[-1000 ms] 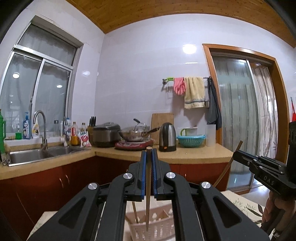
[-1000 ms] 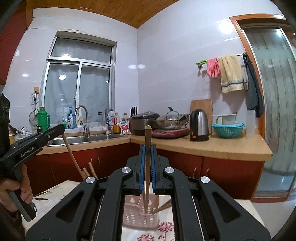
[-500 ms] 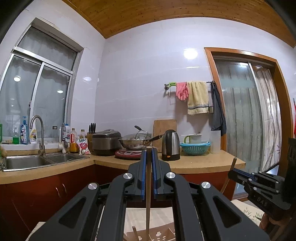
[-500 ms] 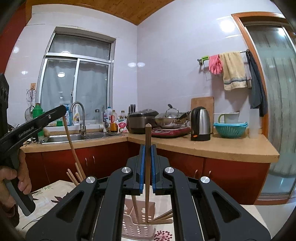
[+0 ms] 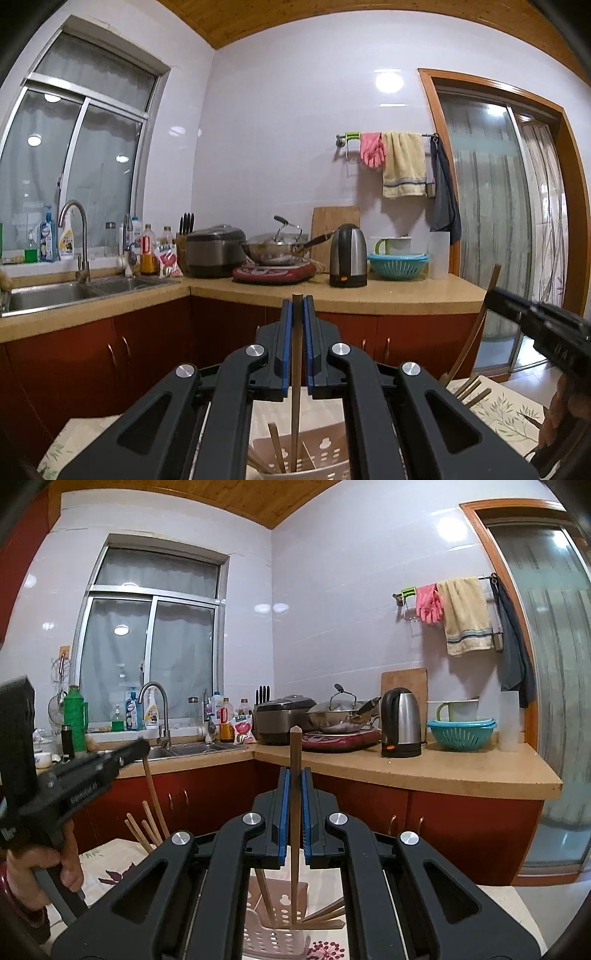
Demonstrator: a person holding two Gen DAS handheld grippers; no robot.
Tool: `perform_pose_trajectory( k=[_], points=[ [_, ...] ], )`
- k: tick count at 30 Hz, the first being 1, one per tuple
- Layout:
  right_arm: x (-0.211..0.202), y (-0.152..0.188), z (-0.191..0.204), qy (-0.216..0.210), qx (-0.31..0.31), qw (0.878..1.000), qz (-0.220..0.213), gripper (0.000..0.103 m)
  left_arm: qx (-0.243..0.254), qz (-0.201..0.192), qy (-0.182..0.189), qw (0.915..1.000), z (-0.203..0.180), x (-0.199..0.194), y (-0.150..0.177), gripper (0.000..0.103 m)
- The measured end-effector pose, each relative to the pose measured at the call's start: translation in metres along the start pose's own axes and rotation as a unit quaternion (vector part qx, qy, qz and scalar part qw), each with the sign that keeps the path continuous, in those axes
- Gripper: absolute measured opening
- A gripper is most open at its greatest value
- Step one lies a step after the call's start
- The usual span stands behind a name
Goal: Organize utensils
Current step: 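Lower both chopsticks into the pink holder and open both grippers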
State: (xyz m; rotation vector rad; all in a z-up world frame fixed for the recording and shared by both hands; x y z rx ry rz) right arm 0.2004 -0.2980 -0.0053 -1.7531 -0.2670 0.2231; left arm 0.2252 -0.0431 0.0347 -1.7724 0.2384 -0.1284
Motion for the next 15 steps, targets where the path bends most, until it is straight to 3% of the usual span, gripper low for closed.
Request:
perform_pose_trajectory(
  k=[15],
  points=[
    [0.033, 0.041, 0.008, -0.020, 0.027, 0.998, 0.055, 0.007, -0.013, 0.042, -0.026, 0.9987, 0.014, 0.013, 0.037, 0.007]
  ],
)
Point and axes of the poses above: each gripper's, at about its wrist camera, not at the fingertips, and x roughly the way its jaws point, z to its left, y to its underside, the point moved 1 cm from there along x, roughly the way its jaws point, and after that the axes turned 13 degrees about -x, right-handed, at the moved point
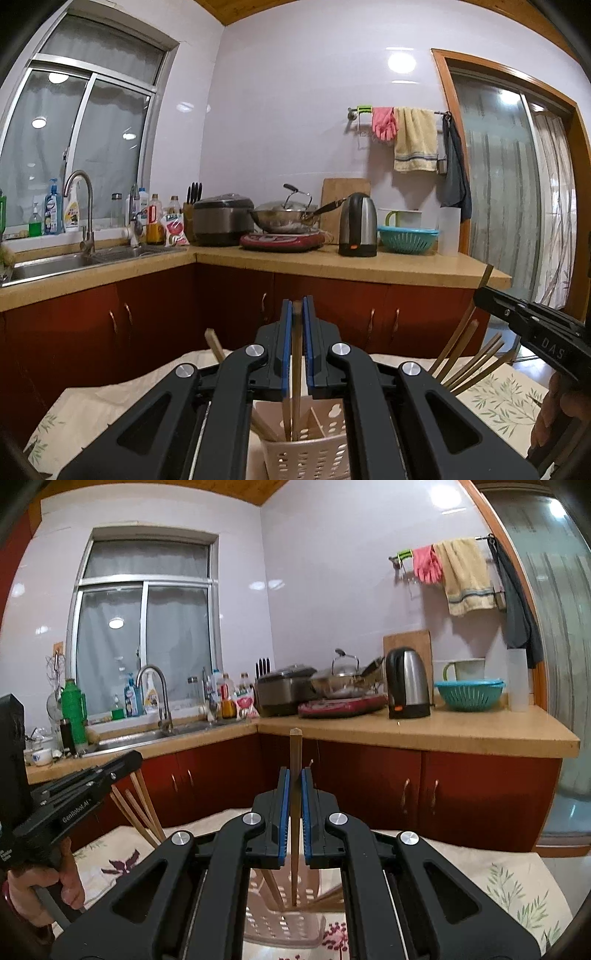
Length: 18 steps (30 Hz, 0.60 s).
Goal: Organize utensils
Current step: 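Lower both chopsticks into the pink holder and open both grippers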
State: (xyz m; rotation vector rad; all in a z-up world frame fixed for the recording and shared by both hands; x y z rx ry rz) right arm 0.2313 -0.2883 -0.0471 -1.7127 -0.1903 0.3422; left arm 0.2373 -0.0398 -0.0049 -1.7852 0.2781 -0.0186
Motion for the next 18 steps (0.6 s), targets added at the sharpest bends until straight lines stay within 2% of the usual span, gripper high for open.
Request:
perform_pose_trajectory(
  k=[7, 9, 13, 15, 17, 18],
  points=[
    [0.002, 0.011, 0.012, -0.003, -0.011, 1.000, 0.019, 0.007, 0.011, 0.001, -0.007, 0.9999, 0.000, -0.003, 0.008, 0.010],
    [0.003, 0.014, 0.015, -0.007, -0.012, 1.000, 0.027, 0.007, 0.014, 0.000, -0.008, 0.9999, -0.001, -0.004, 0.009, 0.021],
    [0.002, 0.018, 0.016, -0.008, -0.013, 0.999, 0.037, 0.008, 0.016, 0.000, -0.005, 0.9999, -0.001, -0.006, 0.011, 0.033],
    [-0.002, 0.019, 0.016, -0.005, -0.011, 0.999, 0.037, 0.009, 0.018, -0.001, -0.005, 0.9998, -0.002, -0.008, 0.011, 0.046],
    [-0.004, 0.019, 0.016, -0.001, -0.010, 0.999, 0.036, 0.017, 0.017, -0.002, -0.005, 0.9998, -0.002, -0.009, 0.011, 0.053],
    [-0.006, 0.019, 0.016, 0.003, -0.010, 0.999, 0.036, 0.025, 0.017, -0.001, -0.004, 0.9998, -0.002, -0.009, 0.012, 0.055]
  ],
)
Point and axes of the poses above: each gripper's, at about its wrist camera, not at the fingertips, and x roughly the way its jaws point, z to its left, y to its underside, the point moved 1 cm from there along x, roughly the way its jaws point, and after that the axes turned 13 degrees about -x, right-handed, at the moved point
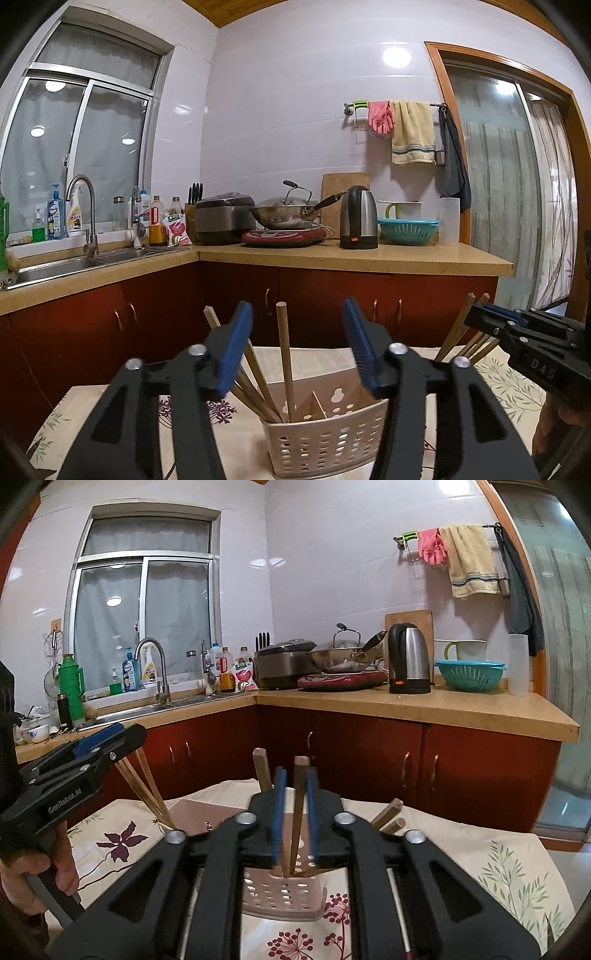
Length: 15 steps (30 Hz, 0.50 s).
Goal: Organize utensils
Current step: 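Lower both chopsticks into the pink holder and open both grippers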
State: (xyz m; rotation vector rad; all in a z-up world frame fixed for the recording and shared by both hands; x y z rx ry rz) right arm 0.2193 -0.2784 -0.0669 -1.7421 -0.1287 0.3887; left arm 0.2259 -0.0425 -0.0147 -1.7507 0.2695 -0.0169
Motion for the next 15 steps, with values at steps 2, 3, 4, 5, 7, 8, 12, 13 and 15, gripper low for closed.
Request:
perform_pose_trajectory(
  k=[2, 3, 4, 5, 7, 8, 12, 13, 15],
  points=[
    [-0.002, 0.001, -0.001, 0.003, 0.002, 1.000, 0.001, 0.029, 0.001, 0.002, 0.000, 1.0000, -0.001, -0.001, 0.001, 0.060],
    [-0.004, 0.001, 0.000, 0.006, 0.003, 1.000, 0.003, 0.031, 0.001, 0.002, -0.001, 1.0000, -0.001, -0.001, 0.001, 0.065],
    [-0.006, 0.001, -0.001, 0.008, 0.004, 1.000, 0.003, 0.037, 0.001, 0.002, -0.001, 1.0000, -0.001, -0.003, 0.002, 0.067],
    [-0.008, 0.002, -0.001, 0.011, 0.005, 1.000, 0.002, 0.041, 0.001, 0.002, -0.001, 1.0000, -0.002, -0.004, 0.002, 0.071],
    [-0.013, 0.002, -0.001, 0.018, 0.006, 1.000, 0.000, 0.050, 0.001, -0.001, -0.002, 1.0000, -0.003, -0.005, 0.002, 0.075],
    [-0.015, 0.002, -0.002, 0.020, 0.006, 1.000, 0.000, 0.051, 0.002, -0.002, -0.002, 1.0000, -0.003, -0.006, 0.003, 0.076],
    [-0.023, 0.001, -0.003, 0.030, 0.008, 1.000, -0.002, 0.061, 0.014, -0.008, -0.004, 0.9999, -0.009, -0.010, 0.002, 0.081],
    [-0.025, 0.001, -0.004, 0.032, 0.008, 0.999, -0.002, 0.062, 0.016, -0.011, -0.004, 0.9998, -0.010, -0.012, 0.002, 0.082],
    [-0.029, 0.000, -0.004, 0.036, 0.009, 0.999, -0.002, 0.065, 0.024, -0.018, -0.007, 0.9995, -0.014, -0.015, 0.001, 0.083]
  ],
)
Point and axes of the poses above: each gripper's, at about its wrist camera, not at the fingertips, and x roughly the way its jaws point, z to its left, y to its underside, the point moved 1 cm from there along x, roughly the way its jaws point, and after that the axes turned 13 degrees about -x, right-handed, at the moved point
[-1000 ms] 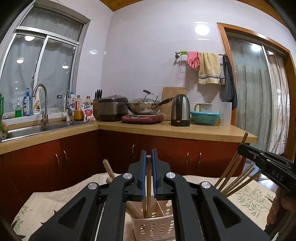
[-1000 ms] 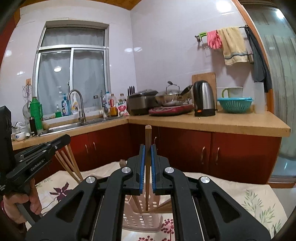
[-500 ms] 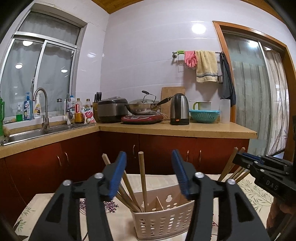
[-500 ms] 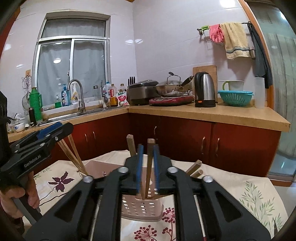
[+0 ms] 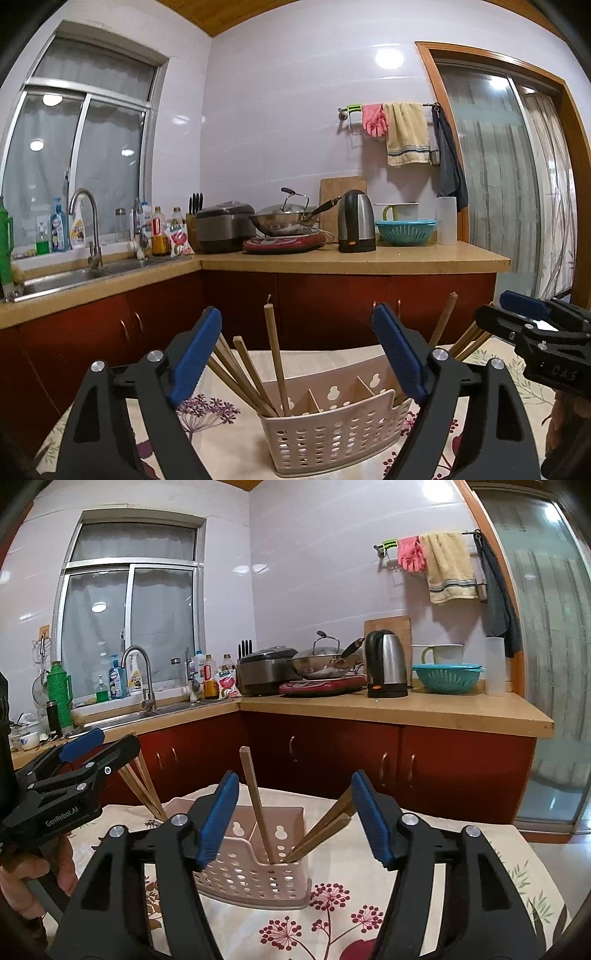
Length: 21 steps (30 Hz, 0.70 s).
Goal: Organize utensils
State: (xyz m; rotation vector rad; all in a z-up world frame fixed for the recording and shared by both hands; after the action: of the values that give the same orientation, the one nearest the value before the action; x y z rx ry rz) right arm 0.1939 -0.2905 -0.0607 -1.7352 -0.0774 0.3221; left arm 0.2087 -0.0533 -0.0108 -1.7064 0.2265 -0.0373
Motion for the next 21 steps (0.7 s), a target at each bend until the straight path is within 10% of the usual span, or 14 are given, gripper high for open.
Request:
perform_pose_trajectory(
  k=[21],
  points=[
    [-0.064, 0.006, 0.027, 0.018, 0.009, 1.000, 0.022, 0.085, -0.003, 0.008, -0.058, 0.9983, -0.002, -0.081, 0.004, 0.085]
  ],
)
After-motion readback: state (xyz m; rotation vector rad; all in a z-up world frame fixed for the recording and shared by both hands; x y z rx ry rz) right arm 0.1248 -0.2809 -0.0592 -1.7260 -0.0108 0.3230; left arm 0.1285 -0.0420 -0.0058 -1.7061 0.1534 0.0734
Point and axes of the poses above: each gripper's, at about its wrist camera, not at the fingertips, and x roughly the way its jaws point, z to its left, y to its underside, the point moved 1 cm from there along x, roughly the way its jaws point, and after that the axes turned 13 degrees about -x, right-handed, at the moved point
